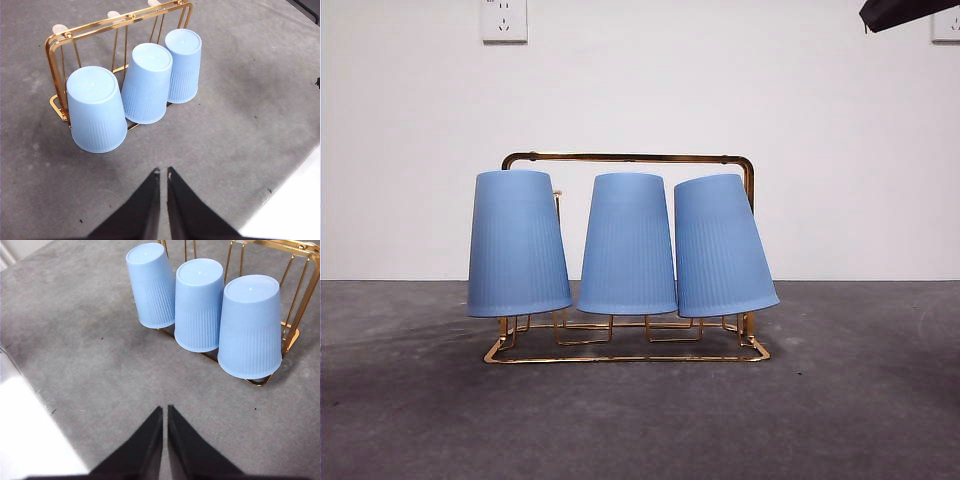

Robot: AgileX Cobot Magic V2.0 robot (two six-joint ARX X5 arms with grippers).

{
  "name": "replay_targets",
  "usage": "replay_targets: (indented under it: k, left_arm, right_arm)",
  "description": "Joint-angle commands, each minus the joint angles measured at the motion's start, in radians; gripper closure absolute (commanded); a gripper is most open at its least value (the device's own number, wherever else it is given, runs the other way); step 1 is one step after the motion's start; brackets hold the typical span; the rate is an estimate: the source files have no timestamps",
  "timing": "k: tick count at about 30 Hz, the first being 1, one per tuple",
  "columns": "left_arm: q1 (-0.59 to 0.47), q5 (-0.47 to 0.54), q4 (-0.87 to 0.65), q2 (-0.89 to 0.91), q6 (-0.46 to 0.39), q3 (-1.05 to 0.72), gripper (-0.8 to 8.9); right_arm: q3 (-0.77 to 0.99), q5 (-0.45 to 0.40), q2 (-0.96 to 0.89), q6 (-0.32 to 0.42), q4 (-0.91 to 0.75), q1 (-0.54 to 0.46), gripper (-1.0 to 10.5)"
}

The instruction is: Pick the top cup and place it on cupholder, pick up the mid cup and place it on cupholder, last pick the bottom cup and place it on cupholder.

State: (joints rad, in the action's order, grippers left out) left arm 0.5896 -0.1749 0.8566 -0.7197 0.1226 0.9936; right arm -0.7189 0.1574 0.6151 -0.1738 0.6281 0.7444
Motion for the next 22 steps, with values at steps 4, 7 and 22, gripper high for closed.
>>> replay_targets:
  k: [4,7,22]
  left_arm:
    - [0.007,-0.003,-0.012,-0.005,-0.002,0.014,7.99]
    - [0.007,-0.003,-0.012,-0.005,-0.001,0.014,7.99]
    - [-0.317,0.051,-0.5,0.227,-0.309,-0.116,7.99]
  right_arm:
    - [-0.011,0.0,0.003,-0.009,-0.007,0.009,9.4]
    - [-0.011,0.0,0.003,-0.009,-0.007,0.009,9.4]
    - [-0.011,0.0,0.003,-0.009,-0.007,0.009,9.4]
